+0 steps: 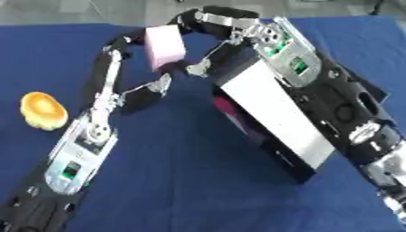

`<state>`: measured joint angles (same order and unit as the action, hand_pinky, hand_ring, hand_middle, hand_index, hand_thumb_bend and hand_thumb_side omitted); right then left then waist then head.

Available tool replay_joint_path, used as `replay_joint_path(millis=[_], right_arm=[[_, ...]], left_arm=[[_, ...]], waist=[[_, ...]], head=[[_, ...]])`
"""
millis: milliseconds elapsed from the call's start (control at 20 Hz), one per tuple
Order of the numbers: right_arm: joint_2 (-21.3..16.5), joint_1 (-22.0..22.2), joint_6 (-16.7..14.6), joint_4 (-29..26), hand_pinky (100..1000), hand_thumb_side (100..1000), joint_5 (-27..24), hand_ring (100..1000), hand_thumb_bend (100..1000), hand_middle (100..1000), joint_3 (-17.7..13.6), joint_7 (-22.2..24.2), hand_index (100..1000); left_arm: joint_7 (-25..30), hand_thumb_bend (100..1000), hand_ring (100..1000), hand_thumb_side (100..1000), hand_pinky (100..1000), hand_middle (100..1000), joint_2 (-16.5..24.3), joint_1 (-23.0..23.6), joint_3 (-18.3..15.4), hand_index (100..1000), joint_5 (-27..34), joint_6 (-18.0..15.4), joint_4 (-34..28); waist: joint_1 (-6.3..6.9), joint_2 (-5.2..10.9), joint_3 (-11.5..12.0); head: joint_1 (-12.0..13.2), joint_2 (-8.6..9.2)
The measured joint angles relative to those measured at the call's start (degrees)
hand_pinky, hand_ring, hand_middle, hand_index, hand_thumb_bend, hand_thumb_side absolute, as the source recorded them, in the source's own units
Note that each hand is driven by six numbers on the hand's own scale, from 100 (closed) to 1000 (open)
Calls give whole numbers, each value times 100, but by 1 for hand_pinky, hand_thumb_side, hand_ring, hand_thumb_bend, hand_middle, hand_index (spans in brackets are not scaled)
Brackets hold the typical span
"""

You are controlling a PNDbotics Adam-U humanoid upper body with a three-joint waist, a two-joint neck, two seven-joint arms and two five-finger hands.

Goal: Pick up the objects with one hand, pass them to the other hand, and then place them into the box on the other side of the table.

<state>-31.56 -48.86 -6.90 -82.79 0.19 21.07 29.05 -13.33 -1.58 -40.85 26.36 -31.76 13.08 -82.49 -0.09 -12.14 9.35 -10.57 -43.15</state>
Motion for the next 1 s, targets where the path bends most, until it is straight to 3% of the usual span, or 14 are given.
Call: replay_joint_path(millis=[200, 1000], right_arm=[[-5, 2, 1, -1, 977, 100, 0, 849, 100, 571, -11, -32, 683], [-213, 74, 24, -58, 969, 100, -53, 843, 100, 566, -102, -205, 678]], left_arm=[[46, 826, 893, 274, 835, 724, 5, 1, 0, 869, -127, -17, 1], [-10, 804, 892, 249, 831, 720, 225, 159, -5, 865, -199, 102, -30]], waist=[[0, 0, -14], [1, 40, -118]], head=[[-16, 0], [-73, -9]])
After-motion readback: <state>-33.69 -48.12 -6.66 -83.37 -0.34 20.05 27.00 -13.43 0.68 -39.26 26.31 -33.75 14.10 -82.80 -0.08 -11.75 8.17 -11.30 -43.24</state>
